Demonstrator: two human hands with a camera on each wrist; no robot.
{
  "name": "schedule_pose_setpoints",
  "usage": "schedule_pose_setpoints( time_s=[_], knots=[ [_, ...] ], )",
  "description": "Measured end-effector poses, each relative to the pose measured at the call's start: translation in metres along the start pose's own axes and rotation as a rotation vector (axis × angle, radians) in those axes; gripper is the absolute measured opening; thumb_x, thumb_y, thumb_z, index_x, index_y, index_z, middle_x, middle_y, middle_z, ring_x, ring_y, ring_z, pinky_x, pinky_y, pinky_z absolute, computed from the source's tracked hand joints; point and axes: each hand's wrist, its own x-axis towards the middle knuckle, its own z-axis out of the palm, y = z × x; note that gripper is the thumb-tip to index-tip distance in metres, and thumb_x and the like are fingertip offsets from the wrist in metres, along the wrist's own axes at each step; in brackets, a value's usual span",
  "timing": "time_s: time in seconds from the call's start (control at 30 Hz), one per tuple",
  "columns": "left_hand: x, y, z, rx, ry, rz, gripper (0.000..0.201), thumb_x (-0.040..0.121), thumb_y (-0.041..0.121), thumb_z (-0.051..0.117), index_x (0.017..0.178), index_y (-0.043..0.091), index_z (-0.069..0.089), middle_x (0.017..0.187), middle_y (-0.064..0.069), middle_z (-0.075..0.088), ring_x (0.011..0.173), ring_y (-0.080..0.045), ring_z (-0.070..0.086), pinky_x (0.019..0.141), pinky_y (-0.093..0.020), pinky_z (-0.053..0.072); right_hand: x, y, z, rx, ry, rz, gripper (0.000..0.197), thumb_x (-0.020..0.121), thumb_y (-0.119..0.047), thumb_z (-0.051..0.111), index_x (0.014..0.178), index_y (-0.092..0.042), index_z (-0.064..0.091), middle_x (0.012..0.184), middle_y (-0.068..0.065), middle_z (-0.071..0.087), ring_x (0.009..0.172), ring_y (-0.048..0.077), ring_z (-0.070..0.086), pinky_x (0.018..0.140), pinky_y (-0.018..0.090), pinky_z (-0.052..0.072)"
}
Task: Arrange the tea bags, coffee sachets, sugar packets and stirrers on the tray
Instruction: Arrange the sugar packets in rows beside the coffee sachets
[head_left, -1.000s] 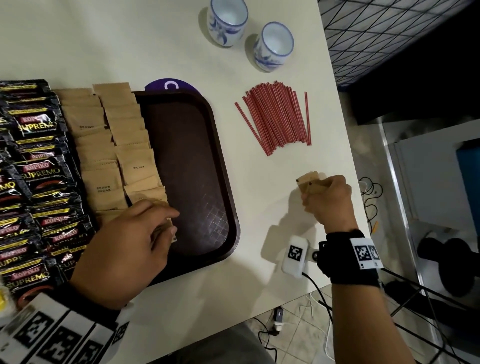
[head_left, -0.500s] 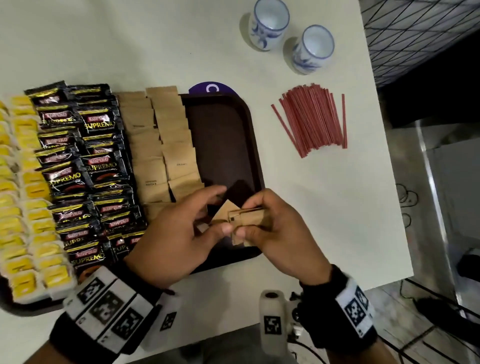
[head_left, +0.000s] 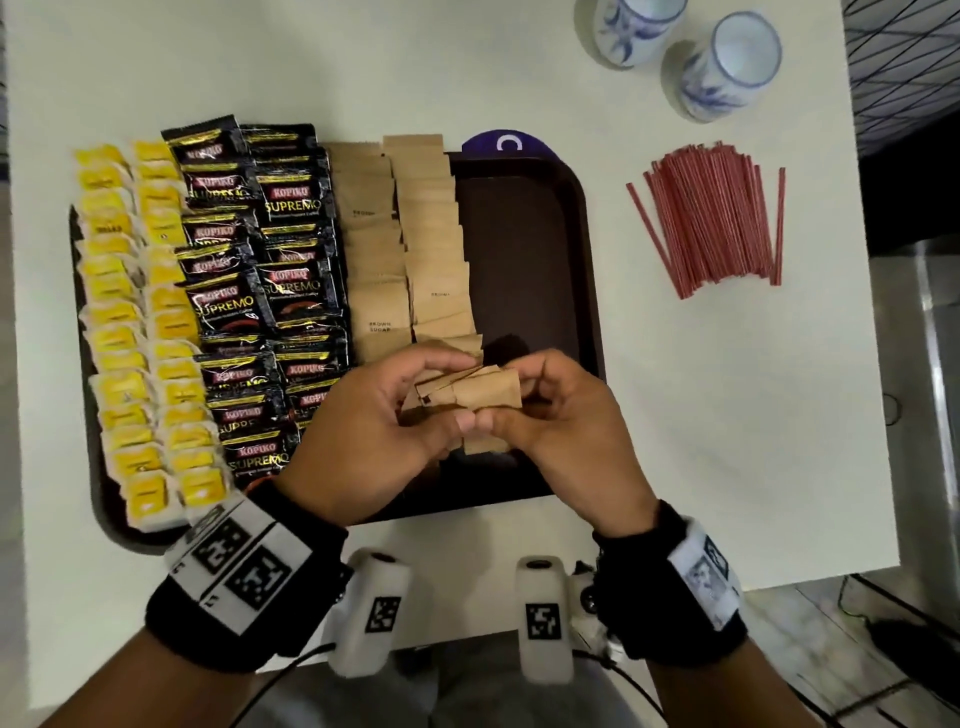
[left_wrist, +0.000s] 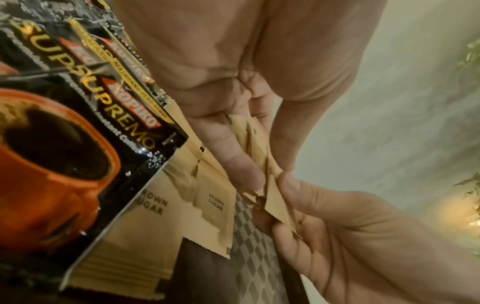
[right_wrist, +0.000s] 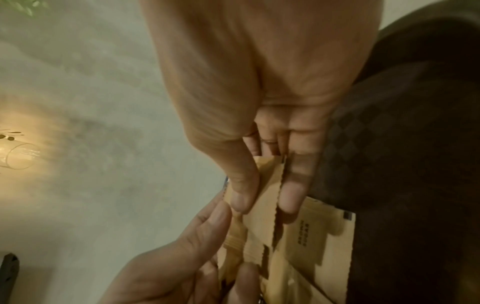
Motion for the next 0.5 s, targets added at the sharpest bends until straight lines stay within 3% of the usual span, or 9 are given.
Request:
schedule_pose_setpoints(
  time_s=[0.07, 0.17, 0.37, 0.5],
  knots=[
    [-0.001, 0.001, -0.001, -0.035, 0.010, -0.013, 0.036, 0.081, 0.010, 0.074, 0.114, 0.025, 0.068, 0.109, 0.010, 0.070, 0.092, -0.013, 0.070, 0.068, -0.036, 0.061, 0.001, -0.003, 0.004, 0.035, -0.027, 0.006, 0.022, 0.081, -0.007, 0.081, 0.099, -0.015, 0.069, 0.088, 0.001, 0.071, 0.082, 0.020, 0.072, 0.061, 0.037, 0.062],
    [0.000, -0.001, -0.005, -0.062, 0.087, -0.074, 0.034, 0.083, 0.007, 0.073, 0.109, 0.028, 0.070, 0.105, 0.006, 0.071, 0.078, -0.016, 0.072, 0.057, -0.038, 0.061, 0.002, -0.005, 0.006, 0.136, -0.047, 0.012, 0.021, 0.092, -0.001, 0.067, 0.109, -0.013, 0.070, 0.100, 0.015, 0.069, 0.083, 0.019, 0.072, 0.060, 0.033, 0.062],
    [0.004, 0.003, -0.012, -0.107, 0.148, -0.092, 0.033, 0.084, 0.006, 0.071, 0.109, 0.027, 0.069, 0.102, 0.005, 0.073, 0.073, -0.020, 0.072, 0.056, -0.041, 0.060, 0.004, -0.003, 0.004, 0.261, -0.075, 0.024, 0.030, 0.090, 0.012, 0.062, 0.114, -0.005, 0.068, 0.105, 0.016, 0.073, 0.095, 0.025, 0.074, 0.075, 0.029, 0.061],
    [0.007, 0.002, -0.013, -0.106, 0.159, -0.102, 0.033, 0.084, 0.005, 0.071, 0.109, 0.027, 0.069, 0.105, 0.005, 0.072, 0.075, -0.019, 0.072, 0.057, -0.042, 0.060, 0.004, -0.003, 0.006, 0.281, -0.075, 0.030, 0.028, 0.091, 0.012, 0.061, 0.111, -0.005, 0.069, 0.107, 0.017, 0.073, 0.095, 0.025, 0.074, 0.076, 0.029, 0.061]
  ],
)
